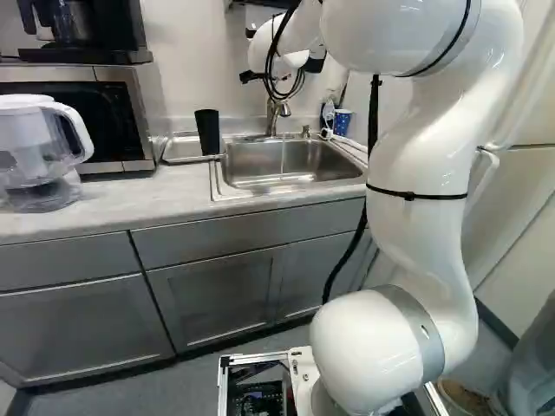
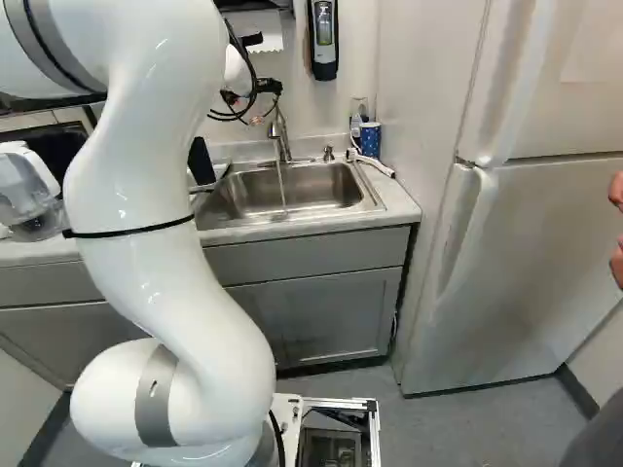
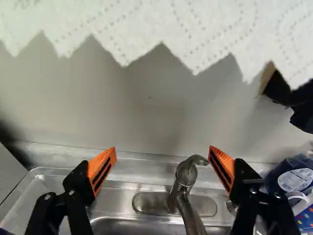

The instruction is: Rinse the cup and place it in the tray

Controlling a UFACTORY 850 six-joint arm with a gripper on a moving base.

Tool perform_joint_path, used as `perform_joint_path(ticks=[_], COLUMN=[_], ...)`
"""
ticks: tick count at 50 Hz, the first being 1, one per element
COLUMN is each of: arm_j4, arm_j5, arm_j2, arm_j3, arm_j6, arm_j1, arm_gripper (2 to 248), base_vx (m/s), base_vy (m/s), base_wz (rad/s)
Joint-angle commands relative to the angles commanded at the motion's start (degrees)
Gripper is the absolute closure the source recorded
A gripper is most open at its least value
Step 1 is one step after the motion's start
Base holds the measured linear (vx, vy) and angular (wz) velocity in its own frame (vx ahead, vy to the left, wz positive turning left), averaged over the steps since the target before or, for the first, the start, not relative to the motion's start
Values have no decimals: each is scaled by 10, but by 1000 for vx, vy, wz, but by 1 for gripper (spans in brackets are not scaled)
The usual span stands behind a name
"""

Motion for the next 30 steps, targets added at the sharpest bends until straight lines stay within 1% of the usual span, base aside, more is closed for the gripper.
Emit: perform_joint_path(ticks=[19, 30], arm_j4=[0, 0], arm_j5=[-2, -13], arm_j2=[0, 0], arm_j3=[0, 0], arm_j6=[0, 0], arm_j1=[1, 1], arm_gripper=[3, 3], base_vx=[0, 0], base_vy=[0, 0], base_wz=[0, 0])
